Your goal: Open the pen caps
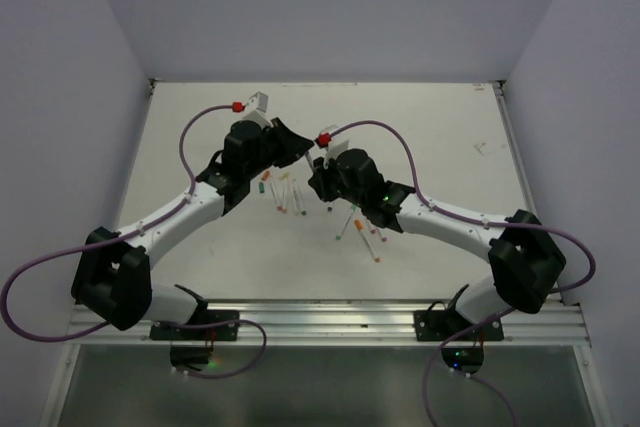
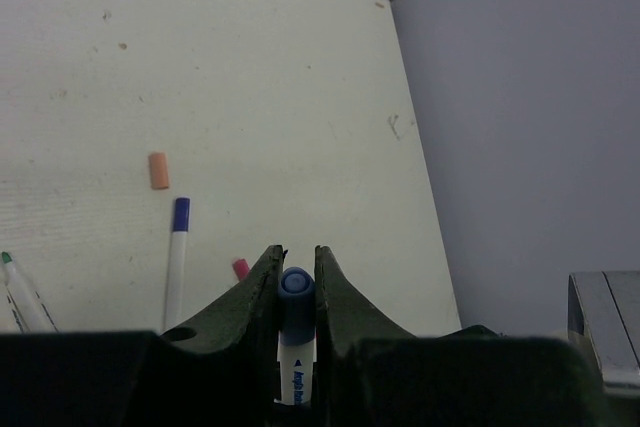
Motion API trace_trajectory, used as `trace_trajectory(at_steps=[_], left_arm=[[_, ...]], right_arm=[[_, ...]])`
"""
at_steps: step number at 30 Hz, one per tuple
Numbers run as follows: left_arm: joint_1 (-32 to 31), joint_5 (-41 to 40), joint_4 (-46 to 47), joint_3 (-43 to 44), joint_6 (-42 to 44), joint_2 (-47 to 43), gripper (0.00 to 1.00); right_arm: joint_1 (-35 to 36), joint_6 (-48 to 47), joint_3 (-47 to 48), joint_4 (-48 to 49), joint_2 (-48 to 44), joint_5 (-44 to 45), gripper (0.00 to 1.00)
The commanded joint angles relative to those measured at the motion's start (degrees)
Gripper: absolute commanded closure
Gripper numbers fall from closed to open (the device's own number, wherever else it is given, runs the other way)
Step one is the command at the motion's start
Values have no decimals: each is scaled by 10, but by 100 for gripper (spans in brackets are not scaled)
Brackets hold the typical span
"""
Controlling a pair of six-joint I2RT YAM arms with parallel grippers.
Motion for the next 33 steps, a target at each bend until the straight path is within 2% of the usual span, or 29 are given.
trace_trajectory(at_steps=[1,8,12,23,33], left_arm=[[-4,-42,25,14,15,-18,100],[0,-113,7,74,33,-34,100],[13,-142,27,102,33,-37,100],[67,-161,52,219,19,-21,100],[108,-182,17,301,14,0,100]], right_arm=[[3,4,-20,13,-7,-13,100],[4,19,-85,21,-33,-14,100],[8,26,-116,25,-44,-17,100],[15,40,-176,36,-56,-17,100],[19,34,-190,39,-43,-10,100]])
